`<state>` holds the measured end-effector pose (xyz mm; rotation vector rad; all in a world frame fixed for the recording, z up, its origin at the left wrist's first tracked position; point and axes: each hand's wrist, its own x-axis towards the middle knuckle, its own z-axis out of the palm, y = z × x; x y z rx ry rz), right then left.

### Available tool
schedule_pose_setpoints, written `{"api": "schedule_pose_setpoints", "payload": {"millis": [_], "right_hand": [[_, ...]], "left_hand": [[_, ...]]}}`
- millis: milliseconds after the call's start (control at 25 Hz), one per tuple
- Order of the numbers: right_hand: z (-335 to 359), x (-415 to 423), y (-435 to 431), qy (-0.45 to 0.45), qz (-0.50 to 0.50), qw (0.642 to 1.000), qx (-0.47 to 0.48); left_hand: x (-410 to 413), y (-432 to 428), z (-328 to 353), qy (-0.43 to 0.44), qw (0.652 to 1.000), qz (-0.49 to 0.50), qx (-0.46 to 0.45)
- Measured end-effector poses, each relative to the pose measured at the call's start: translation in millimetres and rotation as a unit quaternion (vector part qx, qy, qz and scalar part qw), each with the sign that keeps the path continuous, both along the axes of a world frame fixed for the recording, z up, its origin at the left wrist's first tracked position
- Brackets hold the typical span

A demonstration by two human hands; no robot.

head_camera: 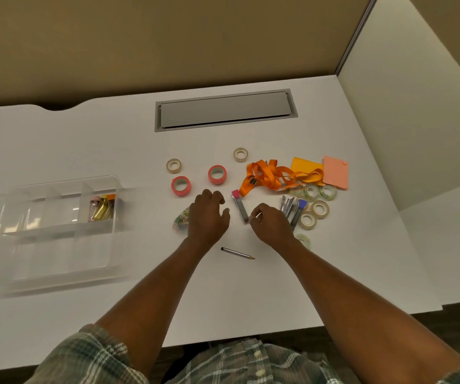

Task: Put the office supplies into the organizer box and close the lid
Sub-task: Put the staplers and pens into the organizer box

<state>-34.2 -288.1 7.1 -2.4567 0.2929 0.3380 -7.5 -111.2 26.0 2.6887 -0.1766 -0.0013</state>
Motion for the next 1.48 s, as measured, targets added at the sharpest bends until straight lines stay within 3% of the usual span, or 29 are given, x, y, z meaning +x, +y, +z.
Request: {"api": "schedule_pose_setpoints", "payload": {"millis": [120, 240, 360, 560, 760, 920, 1080, 1120, 1240, 1400, 1480], "right_hand": [[-3.0, 3.9, -2.5, 0.009, -0.023, 1.000, -0.014], [-4.6, 13.2, 6.0, 0.015, -0.006, 0.999, -0.028], [-5.1, 22.4, 18.5, 0.038, 0.025, 0.998, -0.049], [-3.7, 22.0, 28.2, 0.043, 0.039, 0.994, -0.096], [-3.5, 15.7, 19.4, 0.072, 0.005, 0.997, -0.031], [-0.1, 7.9, 18.6, 0.078, -0.106, 0.982, 0.139], [10.6, 1.8, 24.2, 0.077, -0.176, 0.936, 0.294], [15.3, 1.6, 28.8, 0.079, -0.174, 0.926, 0.327], [29.1, 3.6, 47.3, 0.082, -0.157, 0.903, 0.391], [44.8, 6.5, 91.6, 0.076, -0.144, 0.872, 0.462], [50.7, 8.0, 117.9, 0.069, -0.136, 0.863, 0.482]], "left_hand": [[-4.3, -21.8, -5.9, 0.017, 0.998, -0.059, 0.005], [-10.3, -27.6, -16.0, 0.080, 0.995, -0.010, 0.065], [-16.7, -11.1, -21.1, 0.080, 0.984, 0.024, 0.155], [-17.2, 12.5, -24.0, 0.112, 0.966, 0.035, 0.231], [-19.7, 22.9, -25.9, 0.129, 0.964, 0.042, 0.227], [-25.3, 26.7, -22.4, 0.157, 0.977, 0.087, 0.114], [-26.7, 35.1, -6.8, 0.176, 0.971, 0.138, -0.086], [-28.1, 41.4, -1.4, 0.194, 0.953, 0.158, -0.169], [-34.6, 64.7, 17.4, 0.276, 0.842, 0.219, -0.409], [-45.0, 115.2, 39.6, 0.267, 0.787, 0.250, -0.497], [-49.0, 142.8, 48.1, 0.249, 0.784, 0.265, -0.503]]}}
